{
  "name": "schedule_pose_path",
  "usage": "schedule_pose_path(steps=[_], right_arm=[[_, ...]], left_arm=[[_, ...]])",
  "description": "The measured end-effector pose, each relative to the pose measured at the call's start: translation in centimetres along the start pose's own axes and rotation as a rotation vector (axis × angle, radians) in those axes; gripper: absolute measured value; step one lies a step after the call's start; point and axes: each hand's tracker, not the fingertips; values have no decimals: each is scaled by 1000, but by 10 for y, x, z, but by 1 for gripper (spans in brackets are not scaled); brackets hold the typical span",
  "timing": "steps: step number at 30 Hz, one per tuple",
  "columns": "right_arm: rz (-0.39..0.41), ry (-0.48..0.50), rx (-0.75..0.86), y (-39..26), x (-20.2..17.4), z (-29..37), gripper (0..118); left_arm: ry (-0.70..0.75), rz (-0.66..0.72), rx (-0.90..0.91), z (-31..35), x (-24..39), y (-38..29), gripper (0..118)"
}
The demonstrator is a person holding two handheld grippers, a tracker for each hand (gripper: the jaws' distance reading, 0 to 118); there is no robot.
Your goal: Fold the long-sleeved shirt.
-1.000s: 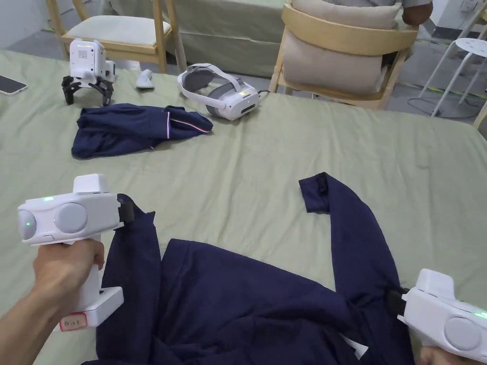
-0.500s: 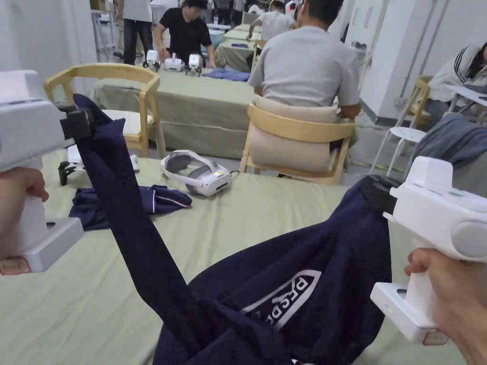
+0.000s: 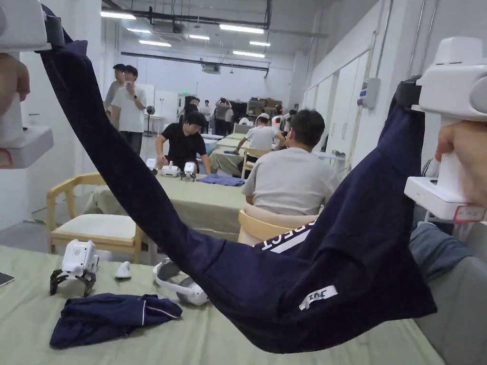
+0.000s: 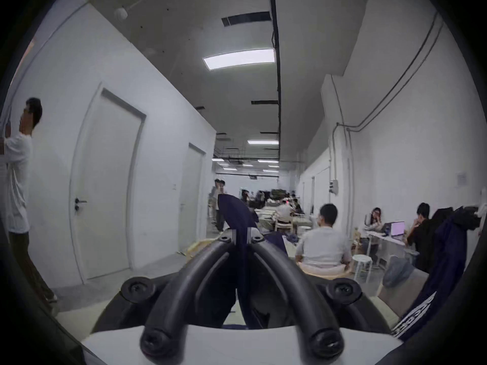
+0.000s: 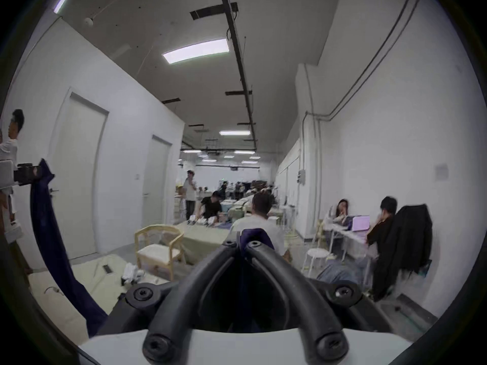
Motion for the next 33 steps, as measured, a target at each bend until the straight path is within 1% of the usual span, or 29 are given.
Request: schedule_pose_path(steps=[3,6,7,11,14,16,19,23,26,30,33], right_arm=[[19,-73,21,27,11,-12,0],[80,-119,16,35,17,-28,0],[88,-118,21,36,18,-33,0],[83,-117,12,23,22,-67,0],[59,-110,-2,7,20,-86,0],[43,-102,-15,-5,18,-106,0],[41,-87,-23,-23,9,-127,0],[36,-71,-36,-48,-3,-148,0],[37,-55,-65,-73,-12,-148,0],[30,-26,-151,-124,-17,-150,0],[44,-2,-220,-168,-22,-130,0]], left_arm=[[43,4,7,-21,-4,18,11],[74,1,16,-45,-9,26,11],[99,-8,22,-52,-9,26,11],[125,9,24,-74,-14,24,11],[145,-24,9,-88,-15,13,11],[147,-18,-7,-99,-21,0,11],[169,-8,-42,-124,-35,-19,11],[203,-23,-77,-140,-47,-47,11],[202,-39,-112,-150,-56,-70,11],[192,-62,-176,-150,-62,-108,11],[188,-87,-230,-142,-65,-142,11]])
